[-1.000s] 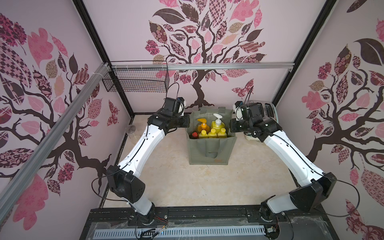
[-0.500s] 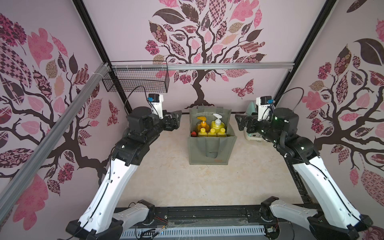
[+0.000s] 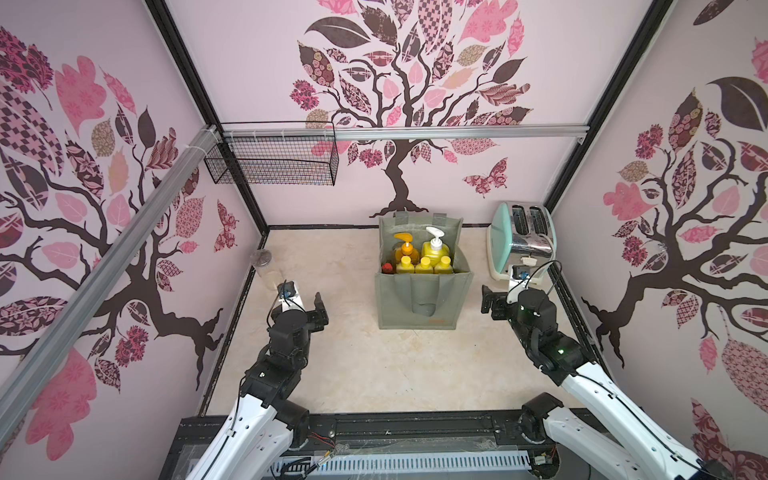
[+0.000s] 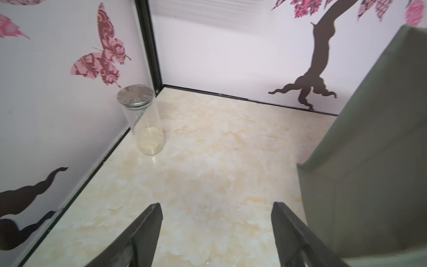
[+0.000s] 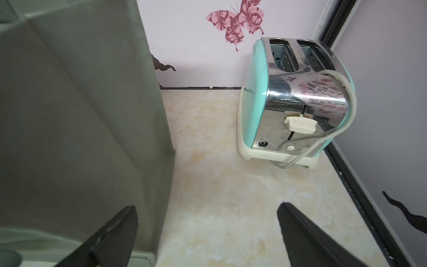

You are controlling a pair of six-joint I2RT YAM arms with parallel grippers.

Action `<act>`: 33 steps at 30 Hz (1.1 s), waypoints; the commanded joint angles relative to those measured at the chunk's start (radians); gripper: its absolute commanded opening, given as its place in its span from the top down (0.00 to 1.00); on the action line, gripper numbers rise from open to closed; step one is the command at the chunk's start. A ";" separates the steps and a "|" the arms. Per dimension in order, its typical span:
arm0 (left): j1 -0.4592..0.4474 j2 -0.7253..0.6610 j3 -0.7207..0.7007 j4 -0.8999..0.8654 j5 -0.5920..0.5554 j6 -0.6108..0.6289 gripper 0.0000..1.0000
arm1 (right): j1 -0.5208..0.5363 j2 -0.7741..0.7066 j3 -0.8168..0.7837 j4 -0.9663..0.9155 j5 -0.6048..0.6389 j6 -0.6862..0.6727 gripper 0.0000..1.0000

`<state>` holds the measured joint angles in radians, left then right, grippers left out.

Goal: Pack dish soap into the shopping bag
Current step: Reset both arms

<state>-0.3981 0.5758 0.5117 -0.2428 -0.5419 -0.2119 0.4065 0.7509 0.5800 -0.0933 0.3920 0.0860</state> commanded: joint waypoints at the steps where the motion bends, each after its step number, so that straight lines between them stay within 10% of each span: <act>1: 0.007 0.012 -0.041 0.218 -0.138 0.080 0.02 | -0.058 -0.036 -0.066 0.245 0.003 -0.068 0.00; 9: 0.019 0.295 -0.222 0.701 -0.231 0.306 0.02 | -0.162 0.046 -0.320 0.684 -0.068 -0.141 0.00; 15: 0.232 0.350 -0.321 0.884 0.084 0.165 0.02 | -0.216 0.221 -0.393 0.912 -0.075 -0.145 0.00; 20: 0.332 0.577 -0.351 1.102 0.205 0.160 0.02 | -0.381 0.383 -0.476 1.198 -0.236 0.043 0.00; 29: 0.506 1.019 -0.237 1.386 0.524 0.086 0.02 | -0.390 0.873 -0.484 1.713 -0.306 -0.022 0.00; 33: 0.457 0.990 -0.120 1.128 0.624 0.200 0.02 | -0.387 0.757 -0.388 1.343 -0.394 -0.058 0.00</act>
<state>0.0921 1.5700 0.3382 0.9001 -0.0269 -0.0586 0.0181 1.5639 0.1120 1.3312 0.0757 0.0551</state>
